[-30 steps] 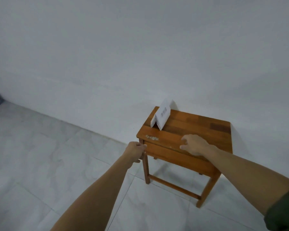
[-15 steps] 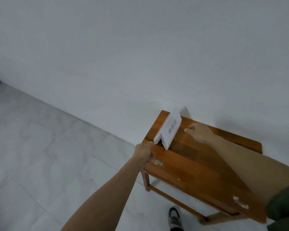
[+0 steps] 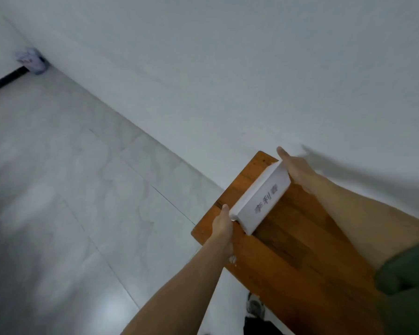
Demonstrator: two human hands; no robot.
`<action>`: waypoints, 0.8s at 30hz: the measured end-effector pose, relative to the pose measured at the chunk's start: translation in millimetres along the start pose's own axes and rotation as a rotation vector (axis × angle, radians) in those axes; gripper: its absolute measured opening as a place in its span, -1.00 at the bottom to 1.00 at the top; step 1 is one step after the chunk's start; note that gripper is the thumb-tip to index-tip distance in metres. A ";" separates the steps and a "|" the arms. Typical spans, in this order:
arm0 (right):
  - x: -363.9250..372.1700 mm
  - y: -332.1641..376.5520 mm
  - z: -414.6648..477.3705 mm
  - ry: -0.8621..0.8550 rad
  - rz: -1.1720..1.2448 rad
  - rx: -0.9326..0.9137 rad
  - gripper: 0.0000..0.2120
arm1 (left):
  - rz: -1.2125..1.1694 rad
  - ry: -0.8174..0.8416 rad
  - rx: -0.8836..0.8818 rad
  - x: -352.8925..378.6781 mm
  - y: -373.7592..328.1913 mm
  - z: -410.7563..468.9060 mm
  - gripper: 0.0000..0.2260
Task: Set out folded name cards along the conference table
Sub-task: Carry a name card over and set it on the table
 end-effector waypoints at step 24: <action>114.1 78.3 -71.4 0.075 -0.398 -0.197 -0.47 | -0.316 -0.075 0.135 -89.5 -5.8 -34.2 -0.80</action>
Point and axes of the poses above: each hand's wrist, its own z-axis towards the middle knuckle, its own x-axis out of the palm, y = z × x, the point moved 9 cm from there along z, towards the middle knuckle, and after that the axes turned 6 degrees about y, right-handed, at the moved point
